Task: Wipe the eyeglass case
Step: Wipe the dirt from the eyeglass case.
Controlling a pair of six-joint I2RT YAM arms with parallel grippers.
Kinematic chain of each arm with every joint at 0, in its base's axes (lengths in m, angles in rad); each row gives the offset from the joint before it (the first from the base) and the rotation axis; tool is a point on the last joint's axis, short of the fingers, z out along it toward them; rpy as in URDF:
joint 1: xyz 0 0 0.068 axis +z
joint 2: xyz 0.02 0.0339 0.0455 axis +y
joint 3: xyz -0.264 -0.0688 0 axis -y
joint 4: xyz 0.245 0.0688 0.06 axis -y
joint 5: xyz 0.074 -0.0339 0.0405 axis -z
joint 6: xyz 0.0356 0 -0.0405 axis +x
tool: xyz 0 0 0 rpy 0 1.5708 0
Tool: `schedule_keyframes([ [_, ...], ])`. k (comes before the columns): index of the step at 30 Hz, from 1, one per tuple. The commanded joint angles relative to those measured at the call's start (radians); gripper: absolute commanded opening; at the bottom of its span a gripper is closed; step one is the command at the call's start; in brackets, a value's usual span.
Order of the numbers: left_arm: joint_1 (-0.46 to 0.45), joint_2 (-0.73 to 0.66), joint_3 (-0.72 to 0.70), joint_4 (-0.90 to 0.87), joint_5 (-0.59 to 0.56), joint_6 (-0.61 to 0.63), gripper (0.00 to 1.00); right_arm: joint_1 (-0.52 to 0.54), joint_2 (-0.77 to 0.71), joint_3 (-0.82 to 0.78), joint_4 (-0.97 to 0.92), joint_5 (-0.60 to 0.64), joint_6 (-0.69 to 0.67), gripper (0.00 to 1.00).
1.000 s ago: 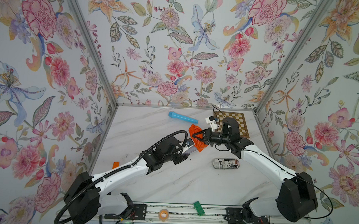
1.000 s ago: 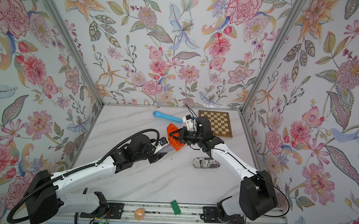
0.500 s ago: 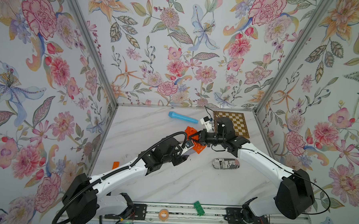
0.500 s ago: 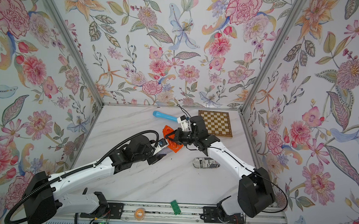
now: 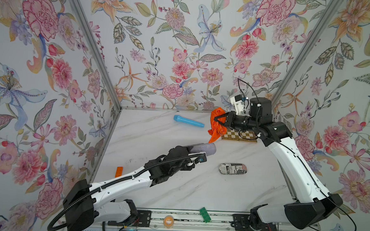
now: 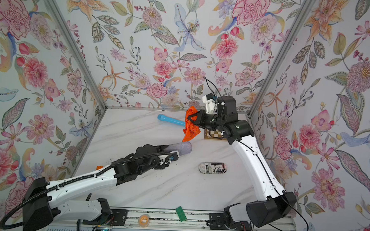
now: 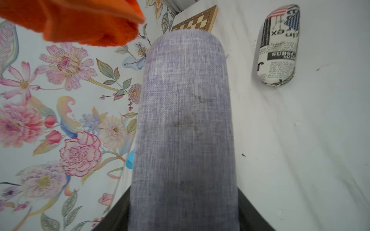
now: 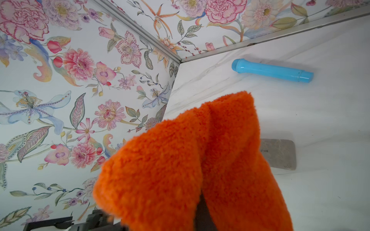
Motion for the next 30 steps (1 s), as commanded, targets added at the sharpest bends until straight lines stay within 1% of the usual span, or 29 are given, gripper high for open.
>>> schedule_keyframes([
  [1, -0.033, -0.003, -0.045, 0.200, -0.202, 0.245, 0.43, 0.071, 0.070, 0.087, -0.125, 0.007, -0.056, 0.00],
  [5, -0.057, 0.009, -0.080, 0.378, -0.263, 0.373, 0.43, 0.197, 0.158, 0.036, -0.096, -0.033, -0.037, 0.00],
  [8, -0.052, 0.016, -0.096, 0.447, -0.294, 0.410, 0.43, 0.245, 0.175, -0.105, 0.011, -0.077, 0.020, 0.00],
  [10, -0.047, 0.006, -0.104, 0.453, -0.300, 0.407, 0.43, 0.227, 0.162, -0.181, 0.026, -0.086, 0.027, 0.00],
  [13, -0.039, -0.021, -0.116, 0.430, -0.301, 0.384, 0.43, 0.154, 0.109, -0.255, -0.010, -0.096, -0.004, 0.00],
  [15, -0.040, -0.036, -0.126, 0.424, -0.302, 0.381, 0.43, 0.093, 0.091, -0.273, -0.065, -0.095, -0.042, 0.00],
  [17, -0.039, -0.043, -0.128, 0.429, -0.300, 0.374, 0.44, 0.091, 0.100, -0.286, -0.077, -0.091, -0.065, 0.00],
  [19, -0.038, -0.029, -0.136, 0.473, -0.309, 0.382, 0.44, 0.131, 0.144, -0.278, -0.050, -0.114, -0.054, 0.00],
  [20, -0.038, -0.016, -0.140, 0.507, -0.324, 0.395, 0.43, 0.186, 0.170, -0.264, -0.024, -0.129, -0.037, 0.00],
  [22, -0.040, 0.003, -0.133, 0.529, -0.337, 0.404, 0.43, 0.244, 0.207, -0.233, 0.027, -0.148, -0.002, 0.00],
  [24, -0.038, 0.008, -0.127, 0.536, -0.334, 0.397, 0.43, 0.268, 0.226, -0.211, 0.060, -0.172, 0.024, 0.00],
  [27, -0.034, 0.002, -0.124, 0.517, -0.331, 0.386, 0.44, 0.233, 0.212, -0.218, 0.029, -0.183, 0.001, 0.00],
  [30, -0.028, -0.013, -0.130, 0.494, -0.336, 0.378, 0.44, 0.105, 0.159, -0.295, -0.042, -0.171, -0.054, 0.00],
])
